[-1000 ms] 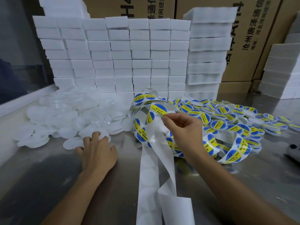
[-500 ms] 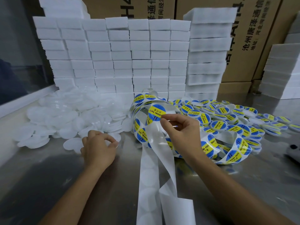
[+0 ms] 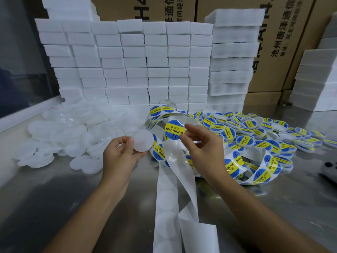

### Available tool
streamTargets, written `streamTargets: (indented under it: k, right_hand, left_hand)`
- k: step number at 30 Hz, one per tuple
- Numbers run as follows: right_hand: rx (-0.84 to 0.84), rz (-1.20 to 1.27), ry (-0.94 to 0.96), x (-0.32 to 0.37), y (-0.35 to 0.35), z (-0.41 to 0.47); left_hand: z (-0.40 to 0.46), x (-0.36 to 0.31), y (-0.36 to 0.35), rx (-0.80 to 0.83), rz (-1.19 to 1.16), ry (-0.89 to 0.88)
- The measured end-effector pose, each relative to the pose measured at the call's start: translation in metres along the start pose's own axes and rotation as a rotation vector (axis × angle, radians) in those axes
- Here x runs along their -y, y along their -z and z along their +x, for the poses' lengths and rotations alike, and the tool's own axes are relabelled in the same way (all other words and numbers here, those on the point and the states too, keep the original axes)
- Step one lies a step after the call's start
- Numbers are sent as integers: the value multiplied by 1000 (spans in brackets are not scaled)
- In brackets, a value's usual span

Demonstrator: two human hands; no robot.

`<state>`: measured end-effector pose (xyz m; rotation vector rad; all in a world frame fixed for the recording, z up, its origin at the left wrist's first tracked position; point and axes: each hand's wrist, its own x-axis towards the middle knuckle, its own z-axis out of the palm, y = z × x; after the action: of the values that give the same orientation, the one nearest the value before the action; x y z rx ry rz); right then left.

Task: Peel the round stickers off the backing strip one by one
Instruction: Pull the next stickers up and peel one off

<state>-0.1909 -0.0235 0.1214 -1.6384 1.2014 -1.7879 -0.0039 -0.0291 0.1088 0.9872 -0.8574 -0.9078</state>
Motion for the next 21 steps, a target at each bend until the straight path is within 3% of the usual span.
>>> streamTargets:
  k: [12, 21]
  right_hand:
    - [17, 1, -12, 4, 0, 0]
    - [158, 241, -239, 10, 0, -1]
  left_hand:
    - [-2, -6, 1, 67, -208, 182]
    - [-4, -5, -1, 141, -269, 240]
